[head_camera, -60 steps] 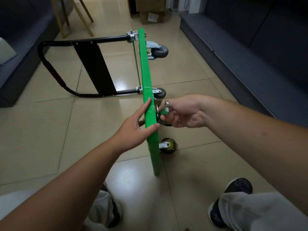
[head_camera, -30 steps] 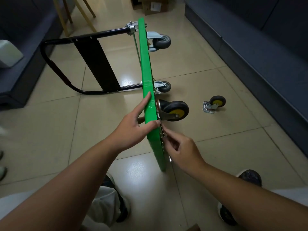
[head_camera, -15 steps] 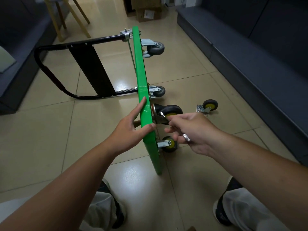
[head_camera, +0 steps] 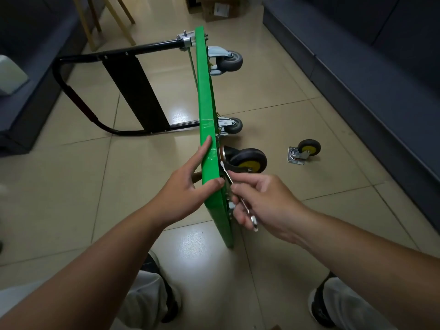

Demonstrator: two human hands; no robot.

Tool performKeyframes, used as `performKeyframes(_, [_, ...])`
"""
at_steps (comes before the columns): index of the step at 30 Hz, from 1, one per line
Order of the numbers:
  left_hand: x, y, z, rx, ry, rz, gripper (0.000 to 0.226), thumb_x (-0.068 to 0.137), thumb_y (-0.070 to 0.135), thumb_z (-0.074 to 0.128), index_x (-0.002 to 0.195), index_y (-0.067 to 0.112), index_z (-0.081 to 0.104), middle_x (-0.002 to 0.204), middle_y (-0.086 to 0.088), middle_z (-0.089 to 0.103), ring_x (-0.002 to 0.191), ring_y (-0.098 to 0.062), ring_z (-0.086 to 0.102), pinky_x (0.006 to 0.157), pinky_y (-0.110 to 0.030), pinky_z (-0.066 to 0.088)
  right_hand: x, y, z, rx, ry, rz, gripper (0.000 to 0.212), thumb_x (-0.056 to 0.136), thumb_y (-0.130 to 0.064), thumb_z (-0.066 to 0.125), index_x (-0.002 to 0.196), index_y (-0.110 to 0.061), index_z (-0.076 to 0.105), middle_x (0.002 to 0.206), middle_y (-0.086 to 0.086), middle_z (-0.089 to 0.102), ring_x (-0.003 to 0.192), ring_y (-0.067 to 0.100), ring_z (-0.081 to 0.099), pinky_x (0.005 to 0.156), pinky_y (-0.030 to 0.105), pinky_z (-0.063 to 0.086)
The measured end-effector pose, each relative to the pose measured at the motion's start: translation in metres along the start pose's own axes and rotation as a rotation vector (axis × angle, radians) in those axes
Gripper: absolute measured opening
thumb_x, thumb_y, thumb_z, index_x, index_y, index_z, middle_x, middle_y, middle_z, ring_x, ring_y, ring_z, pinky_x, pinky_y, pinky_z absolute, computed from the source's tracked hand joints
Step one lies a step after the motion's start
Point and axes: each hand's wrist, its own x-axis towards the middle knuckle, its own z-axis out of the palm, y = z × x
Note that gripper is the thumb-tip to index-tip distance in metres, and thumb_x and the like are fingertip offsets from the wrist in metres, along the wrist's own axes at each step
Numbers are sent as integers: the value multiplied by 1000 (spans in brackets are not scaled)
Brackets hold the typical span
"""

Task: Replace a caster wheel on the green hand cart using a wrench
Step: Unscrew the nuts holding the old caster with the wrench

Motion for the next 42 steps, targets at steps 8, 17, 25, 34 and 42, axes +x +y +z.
performKeyframes(8, [1,-3,0,-3,-8,-23,82,93,32,68,154,58,20,161,20,29,139,-21,47,93,-41,59,32,77,-10,-535,288,-538,53,103,-6,49,145,-37,47,109,7,68,102,17,65,90,38,56])
performKeyframes(17, [1,4,3,18,46,-4,82,94,22,69,154,54,24,144,35,32,135,-17,48,92,-30,59,-7,66,-23,-410,301,-305,47,103,-6,48,141,-34,51,81,-10,59,66,-2,55,65,14,45])
performKeyframes(25, [1,3,2,20,36,2,82,93,24,71,154,54,25,156,18,34,134,-18,52,92,-35,60,1,-7,0,167,202,164,35,104,-3,45,132,-17,60,67,6,49,47,10,38,40,18,27])
performKeyframes(34, [2,0,-2,74,17,34,84,95,23,69,156,52,20,158,19,34,138,-8,48,106,-34,51,10,-41,9,56,4,238,27,103,-5,46,127,-4,59,67,6,47,48,11,46,39,16,36])
performKeyframes(42, [-1,0,-2,23,5,7,82,97,22,66,156,53,18,159,18,27,140,-19,44,89,-24,59,9,39,-8,-500,85,-316,53,103,-8,52,146,-38,44,77,12,62,59,18,58,61,37,53])
